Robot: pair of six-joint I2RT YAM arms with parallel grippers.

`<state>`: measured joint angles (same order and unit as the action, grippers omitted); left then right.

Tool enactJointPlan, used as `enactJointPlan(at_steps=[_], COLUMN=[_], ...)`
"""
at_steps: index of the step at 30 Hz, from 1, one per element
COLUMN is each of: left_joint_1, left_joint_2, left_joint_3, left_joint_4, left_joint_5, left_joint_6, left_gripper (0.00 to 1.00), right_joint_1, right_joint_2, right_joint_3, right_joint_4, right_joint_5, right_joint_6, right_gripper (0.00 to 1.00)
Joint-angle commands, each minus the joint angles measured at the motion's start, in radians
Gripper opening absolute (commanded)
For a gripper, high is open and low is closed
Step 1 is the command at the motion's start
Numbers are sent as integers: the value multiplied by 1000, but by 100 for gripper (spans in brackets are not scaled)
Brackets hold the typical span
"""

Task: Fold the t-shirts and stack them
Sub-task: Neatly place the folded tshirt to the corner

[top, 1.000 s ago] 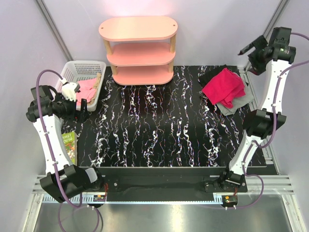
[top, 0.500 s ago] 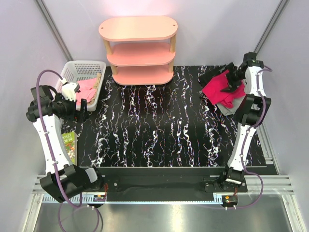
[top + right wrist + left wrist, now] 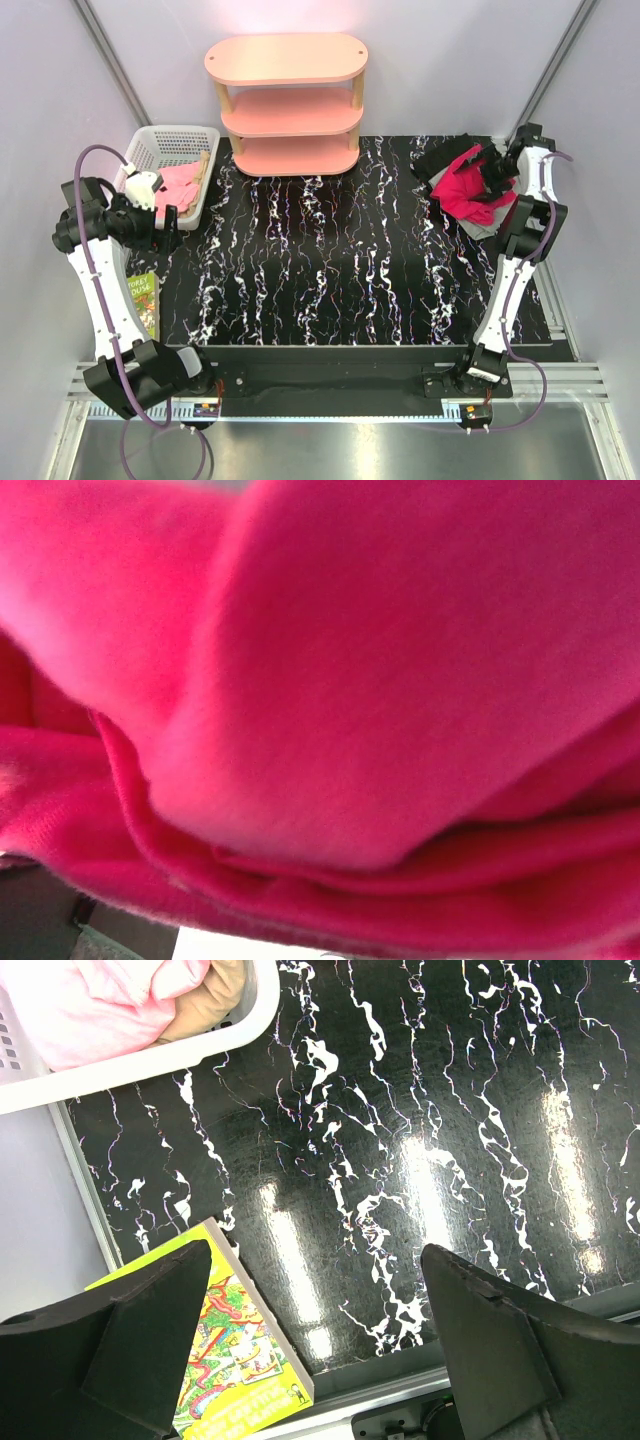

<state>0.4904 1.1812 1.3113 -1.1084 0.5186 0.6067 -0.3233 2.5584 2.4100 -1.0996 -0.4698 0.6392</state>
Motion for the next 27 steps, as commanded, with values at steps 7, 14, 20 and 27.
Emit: enactJointPlan(at_steps=[7,14,20,27], left_joint_1=[5,4,5,5], left_joint_2=[-22,-20,-18,-83], left_joint_3=[20,8,-36,-106], left_joint_4=[2,2,2,-13], left_joint_5=[23,-3,-15,-9], left_joint_6=[-15,-25,-35,-28], left_gripper=[92,92,92,92], right_joint_1=[27,26,27,30], right_joint_2=[-139,-52,8,69], right_joint_3=[214,295,124,87], right_joint_4=[33,125,182,202], right_joint_5=[-167,-234,-216,-216], right_joint_6=[-33,65,33,4], right_gripper=[100,100,100,100])
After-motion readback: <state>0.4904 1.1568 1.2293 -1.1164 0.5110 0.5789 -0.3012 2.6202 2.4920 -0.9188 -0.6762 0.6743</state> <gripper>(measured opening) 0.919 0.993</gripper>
